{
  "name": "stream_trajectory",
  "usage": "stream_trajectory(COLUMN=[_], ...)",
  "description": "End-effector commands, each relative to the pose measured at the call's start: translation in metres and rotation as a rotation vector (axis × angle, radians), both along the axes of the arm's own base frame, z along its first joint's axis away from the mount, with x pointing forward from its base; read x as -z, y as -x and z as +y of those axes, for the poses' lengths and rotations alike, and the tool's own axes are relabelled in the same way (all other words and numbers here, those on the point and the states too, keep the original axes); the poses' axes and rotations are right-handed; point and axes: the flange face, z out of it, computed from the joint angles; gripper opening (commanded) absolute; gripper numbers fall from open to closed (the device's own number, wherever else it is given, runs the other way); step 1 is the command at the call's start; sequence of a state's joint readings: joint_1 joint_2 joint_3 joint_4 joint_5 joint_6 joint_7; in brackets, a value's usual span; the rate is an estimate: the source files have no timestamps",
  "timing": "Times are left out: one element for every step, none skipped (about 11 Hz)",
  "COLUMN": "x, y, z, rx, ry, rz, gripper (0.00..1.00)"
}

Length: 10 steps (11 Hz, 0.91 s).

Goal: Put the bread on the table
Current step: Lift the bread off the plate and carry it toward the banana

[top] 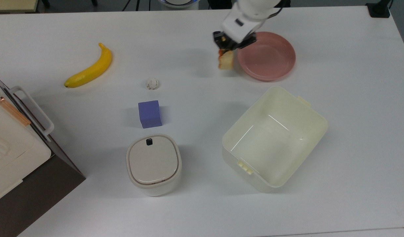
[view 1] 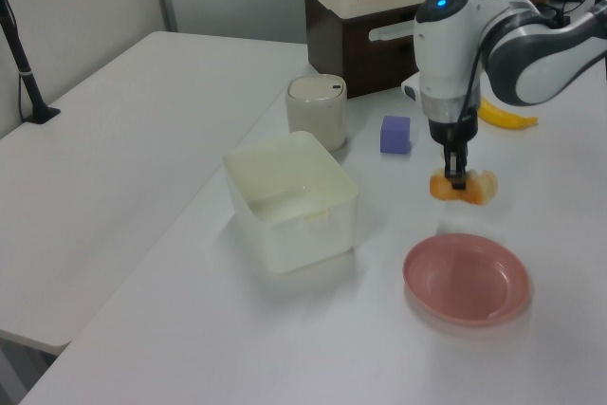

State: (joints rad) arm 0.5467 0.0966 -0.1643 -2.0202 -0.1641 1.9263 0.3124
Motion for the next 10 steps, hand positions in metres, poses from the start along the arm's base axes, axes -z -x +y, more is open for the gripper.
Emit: stream_trajectory(x=[0.001,0.006,0.007,0.005,-0.009,-0.026,-0.044,-0.060,-0.085,-0.114], y=[-0.013,-0.015,-0.016,-0.017,-0.026,-0.037,-0.047,-0.054,-0.061,-0.064], z=[-0.047,-0.051,-0.051,-0.052,-0.061,-0.074,-0.083,-0.099,-0.113,-0.143], rx=[0.021,0.029,0.034,0.046,0.077,0.119,0.120,0.139,0.131,0.160], ry=[0.029,0.034,0.034,0.031,0.013,-0.001,-0.009,-0.006,-0.005,-0.014], rz=[0.023,0.031,0.032,0.027,-0.004,-0.038,-0.070,-0.085,-0.093,-0.071], gripper=[0.00,0.00,0.54,1.00,1.00,1.00,1.00,1.00,1.00,1.00])
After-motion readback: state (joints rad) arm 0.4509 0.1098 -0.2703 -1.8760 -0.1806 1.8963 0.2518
